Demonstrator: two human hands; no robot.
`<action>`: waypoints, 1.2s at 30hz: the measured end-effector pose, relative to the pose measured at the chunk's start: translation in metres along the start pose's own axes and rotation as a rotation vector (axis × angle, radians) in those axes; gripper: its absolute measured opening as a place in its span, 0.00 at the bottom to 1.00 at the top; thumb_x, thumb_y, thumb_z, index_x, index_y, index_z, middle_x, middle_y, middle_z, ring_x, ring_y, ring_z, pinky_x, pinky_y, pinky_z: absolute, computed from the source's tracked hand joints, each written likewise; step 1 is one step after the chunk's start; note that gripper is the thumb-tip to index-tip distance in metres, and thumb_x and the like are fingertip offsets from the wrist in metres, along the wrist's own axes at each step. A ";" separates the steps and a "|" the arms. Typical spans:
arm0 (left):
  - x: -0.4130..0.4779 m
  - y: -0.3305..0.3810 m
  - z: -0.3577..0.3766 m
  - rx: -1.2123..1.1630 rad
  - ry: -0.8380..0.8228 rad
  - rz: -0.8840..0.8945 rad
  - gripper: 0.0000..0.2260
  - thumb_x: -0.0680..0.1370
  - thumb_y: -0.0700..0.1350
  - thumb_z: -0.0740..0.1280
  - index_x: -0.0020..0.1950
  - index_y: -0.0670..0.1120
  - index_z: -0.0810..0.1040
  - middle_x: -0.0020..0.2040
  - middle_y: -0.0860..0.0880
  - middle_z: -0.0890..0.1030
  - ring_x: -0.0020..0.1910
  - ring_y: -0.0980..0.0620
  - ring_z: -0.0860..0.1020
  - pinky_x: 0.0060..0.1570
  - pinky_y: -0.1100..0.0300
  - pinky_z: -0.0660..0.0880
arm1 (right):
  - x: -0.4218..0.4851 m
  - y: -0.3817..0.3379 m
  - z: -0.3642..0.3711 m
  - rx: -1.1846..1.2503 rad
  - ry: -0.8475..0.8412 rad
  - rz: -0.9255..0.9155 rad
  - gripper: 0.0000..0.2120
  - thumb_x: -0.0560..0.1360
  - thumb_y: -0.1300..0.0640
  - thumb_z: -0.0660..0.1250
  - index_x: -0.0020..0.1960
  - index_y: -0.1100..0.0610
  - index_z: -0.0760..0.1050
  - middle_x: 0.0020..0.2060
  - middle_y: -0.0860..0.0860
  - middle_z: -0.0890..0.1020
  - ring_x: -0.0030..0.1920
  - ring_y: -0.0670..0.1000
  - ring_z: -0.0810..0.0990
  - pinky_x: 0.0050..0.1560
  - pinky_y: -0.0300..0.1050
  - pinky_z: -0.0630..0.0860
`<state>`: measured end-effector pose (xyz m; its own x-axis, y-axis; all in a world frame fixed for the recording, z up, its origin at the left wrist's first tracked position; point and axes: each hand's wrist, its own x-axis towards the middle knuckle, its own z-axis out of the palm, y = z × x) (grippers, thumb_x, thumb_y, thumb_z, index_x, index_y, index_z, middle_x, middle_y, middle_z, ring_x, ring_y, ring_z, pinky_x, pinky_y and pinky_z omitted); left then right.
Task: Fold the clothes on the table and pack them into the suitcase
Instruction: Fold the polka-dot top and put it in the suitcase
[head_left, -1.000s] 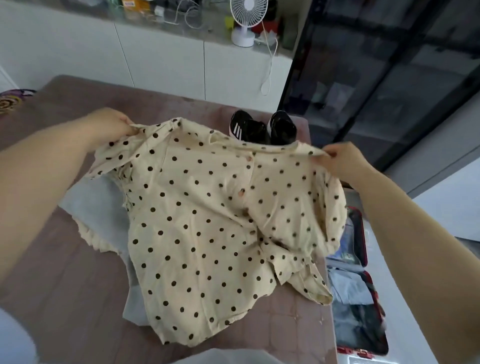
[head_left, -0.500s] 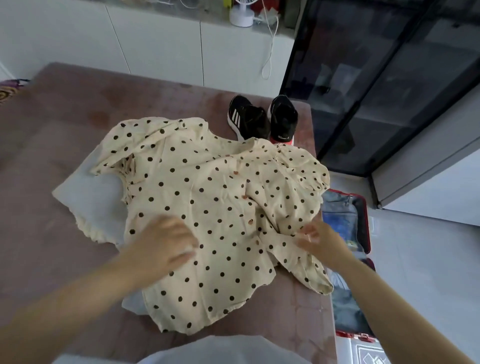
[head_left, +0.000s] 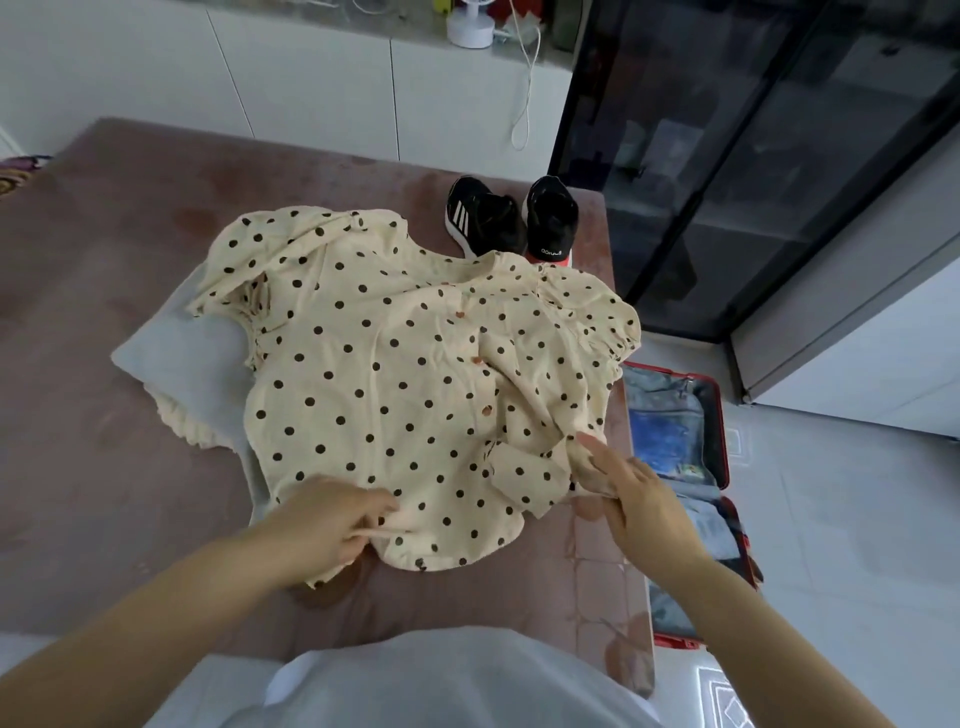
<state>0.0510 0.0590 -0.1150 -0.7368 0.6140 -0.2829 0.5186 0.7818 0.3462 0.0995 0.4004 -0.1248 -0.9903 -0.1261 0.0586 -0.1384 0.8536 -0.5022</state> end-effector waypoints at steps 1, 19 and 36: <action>-0.003 -0.005 -0.009 -0.146 -0.044 -0.037 0.16 0.74 0.42 0.66 0.57 0.60 0.74 0.46 0.66 0.79 0.48 0.66 0.75 0.48 0.74 0.65 | -0.004 0.001 -0.003 -0.015 0.013 -0.027 0.39 0.69 0.72 0.66 0.72 0.46 0.59 0.48 0.51 0.80 0.43 0.49 0.78 0.37 0.40 0.75; -0.030 -0.008 -0.008 0.207 -0.355 -0.156 0.27 0.79 0.43 0.60 0.73 0.63 0.56 0.57 0.65 0.69 0.63 0.57 0.66 0.67 0.65 0.53 | -0.035 -0.039 0.053 -0.228 -0.638 -0.083 0.29 0.74 0.46 0.59 0.73 0.46 0.55 0.72 0.50 0.57 0.71 0.56 0.58 0.72 0.50 0.56; 0.049 -0.099 -0.137 0.028 0.582 -0.625 0.35 0.71 0.51 0.71 0.73 0.47 0.59 0.67 0.38 0.63 0.65 0.37 0.63 0.67 0.47 0.59 | 0.040 -0.105 0.044 0.256 -0.604 0.159 0.11 0.77 0.49 0.61 0.58 0.47 0.72 0.44 0.40 0.75 0.42 0.41 0.76 0.37 0.33 0.68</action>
<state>-0.0961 -0.0029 -0.0405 -0.9927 -0.0784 0.0922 -0.0525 0.9655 0.2551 0.0754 0.2836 -0.1075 -0.8066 -0.3331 -0.4882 0.0893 0.7479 -0.6577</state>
